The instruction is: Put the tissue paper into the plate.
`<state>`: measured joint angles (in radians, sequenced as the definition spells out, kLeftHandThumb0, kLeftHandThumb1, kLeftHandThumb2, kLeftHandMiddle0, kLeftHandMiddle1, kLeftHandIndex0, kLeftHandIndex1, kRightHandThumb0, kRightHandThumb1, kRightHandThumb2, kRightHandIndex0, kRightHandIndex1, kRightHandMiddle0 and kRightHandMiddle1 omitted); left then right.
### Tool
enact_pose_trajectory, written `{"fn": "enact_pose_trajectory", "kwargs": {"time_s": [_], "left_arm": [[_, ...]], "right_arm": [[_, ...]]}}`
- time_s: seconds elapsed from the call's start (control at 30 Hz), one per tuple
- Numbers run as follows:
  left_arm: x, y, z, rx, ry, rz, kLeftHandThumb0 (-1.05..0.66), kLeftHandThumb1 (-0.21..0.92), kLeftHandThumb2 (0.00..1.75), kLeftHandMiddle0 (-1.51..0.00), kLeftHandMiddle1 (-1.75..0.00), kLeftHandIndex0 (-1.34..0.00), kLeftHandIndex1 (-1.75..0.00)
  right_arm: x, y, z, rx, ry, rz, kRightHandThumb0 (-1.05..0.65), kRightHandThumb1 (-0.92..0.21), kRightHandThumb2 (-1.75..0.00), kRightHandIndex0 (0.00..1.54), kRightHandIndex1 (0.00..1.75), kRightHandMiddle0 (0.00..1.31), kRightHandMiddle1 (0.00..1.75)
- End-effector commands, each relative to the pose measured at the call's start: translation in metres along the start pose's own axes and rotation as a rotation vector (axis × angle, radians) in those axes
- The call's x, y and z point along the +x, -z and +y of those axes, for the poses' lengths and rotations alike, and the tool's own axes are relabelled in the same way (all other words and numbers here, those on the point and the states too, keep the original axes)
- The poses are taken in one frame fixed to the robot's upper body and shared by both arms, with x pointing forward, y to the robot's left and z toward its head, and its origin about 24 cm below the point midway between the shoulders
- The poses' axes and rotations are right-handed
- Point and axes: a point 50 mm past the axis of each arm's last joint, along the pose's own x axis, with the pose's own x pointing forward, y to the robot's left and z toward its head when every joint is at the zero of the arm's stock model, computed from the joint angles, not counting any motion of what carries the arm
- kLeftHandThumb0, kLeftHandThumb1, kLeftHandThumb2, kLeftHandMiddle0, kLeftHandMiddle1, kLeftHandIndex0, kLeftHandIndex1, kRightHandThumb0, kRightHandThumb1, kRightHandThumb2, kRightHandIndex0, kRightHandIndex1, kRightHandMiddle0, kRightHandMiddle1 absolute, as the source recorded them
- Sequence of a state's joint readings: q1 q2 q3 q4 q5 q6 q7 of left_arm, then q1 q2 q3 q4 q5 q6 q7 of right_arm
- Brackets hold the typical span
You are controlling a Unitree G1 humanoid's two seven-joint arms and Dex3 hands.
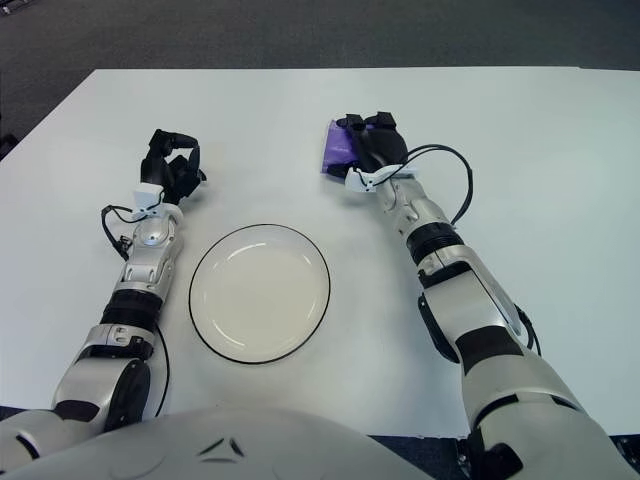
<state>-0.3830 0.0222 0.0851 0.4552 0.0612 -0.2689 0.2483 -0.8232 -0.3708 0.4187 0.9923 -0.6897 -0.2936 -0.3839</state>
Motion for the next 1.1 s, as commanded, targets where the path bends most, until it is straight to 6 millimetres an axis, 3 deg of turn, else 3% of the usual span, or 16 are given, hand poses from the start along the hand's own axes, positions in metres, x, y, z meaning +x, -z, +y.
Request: {"fn": "enact_pose_trajectory", "kwargs": {"time_s": [0.0,0.27,0.77,1.07], "left_arm": [[-0.037,0.047,0.011,0.038,-0.025,0.189,-0.37,0.83,0.49,-0.84,-1.75,-0.42,-1.57],[-0.036,0.047,0.011,0.038,-0.026,0.189,-0.37,0.83,0.49,-0.84,-1.75,-0.42,-1.57],[-0.035,0.048,0.012,0.042,-0.026,0.188,-0.37,0.82,0.5,-0.84,-1.75,-0.42,-1.57],[-0.034,0.048,0.012,0.044,-0.025,0.19,-0.37,0.82,0.5,-0.84,-1.75,-0.42,-1.57]], "right_arm": [[-0.027,0.02,0.03,0.075,-0.113,0.069,0.0,-0.46,-1.1,0.44,1.67,0.45,1.68],[-0.032,0.025,0.026,0.152,-0.104,0.052,0.0,-0.28,-1.36,0.57,1.74,0.48,1.74],[-0.036,0.025,0.013,0.235,-0.014,0.008,0.0,-0.3,-1.34,0.56,1.74,0.45,1.75],[-0.043,0.009,-0.016,0.26,0.171,-0.156,0.0,-0.3,-1.34,0.56,1.74,0.44,1.75]]}}
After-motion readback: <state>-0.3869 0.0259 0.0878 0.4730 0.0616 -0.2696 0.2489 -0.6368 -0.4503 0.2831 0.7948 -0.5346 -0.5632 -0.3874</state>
